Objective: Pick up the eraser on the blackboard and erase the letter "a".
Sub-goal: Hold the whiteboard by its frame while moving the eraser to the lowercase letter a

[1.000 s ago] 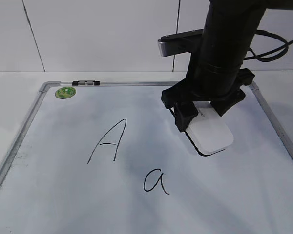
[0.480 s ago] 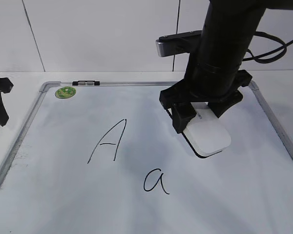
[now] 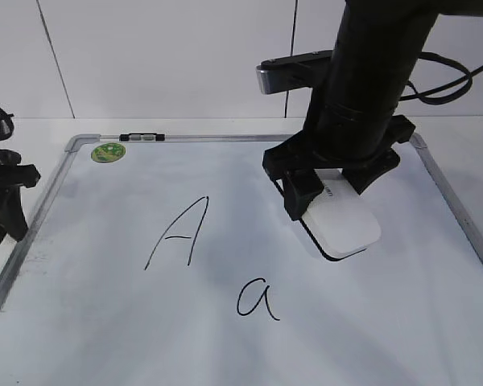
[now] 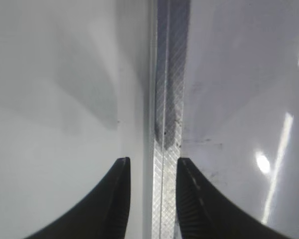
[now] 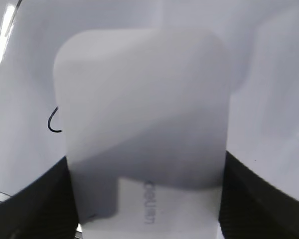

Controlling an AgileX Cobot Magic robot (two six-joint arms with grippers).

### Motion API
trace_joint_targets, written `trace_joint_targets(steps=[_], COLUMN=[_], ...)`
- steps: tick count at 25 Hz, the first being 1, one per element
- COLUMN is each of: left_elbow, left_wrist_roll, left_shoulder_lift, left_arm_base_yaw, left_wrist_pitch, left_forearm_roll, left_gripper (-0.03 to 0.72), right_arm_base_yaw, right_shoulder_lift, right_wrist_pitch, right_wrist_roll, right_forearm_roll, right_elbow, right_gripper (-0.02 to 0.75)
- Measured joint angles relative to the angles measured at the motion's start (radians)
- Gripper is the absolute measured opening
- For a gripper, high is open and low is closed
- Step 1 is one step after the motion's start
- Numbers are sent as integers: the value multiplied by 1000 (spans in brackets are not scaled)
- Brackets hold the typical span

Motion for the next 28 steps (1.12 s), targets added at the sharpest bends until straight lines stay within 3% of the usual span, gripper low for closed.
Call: trace_joint_targets(steps=[28], left_elbow=[-6], left_wrist_roll=[1], left_shoulder_lift=[52], left_arm_base_yaw=[0], left_wrist_pitch=[-51], left_forearm_roll=[-8], left_gripper=[235], right_arm_base_yaw=[0], right_shoulder_lift=[0], right_wrist_pitch=[0], right_wrist_roll=[-8], right_forearm_roll=[0], right_elbow=[0], right_gripper=[549])
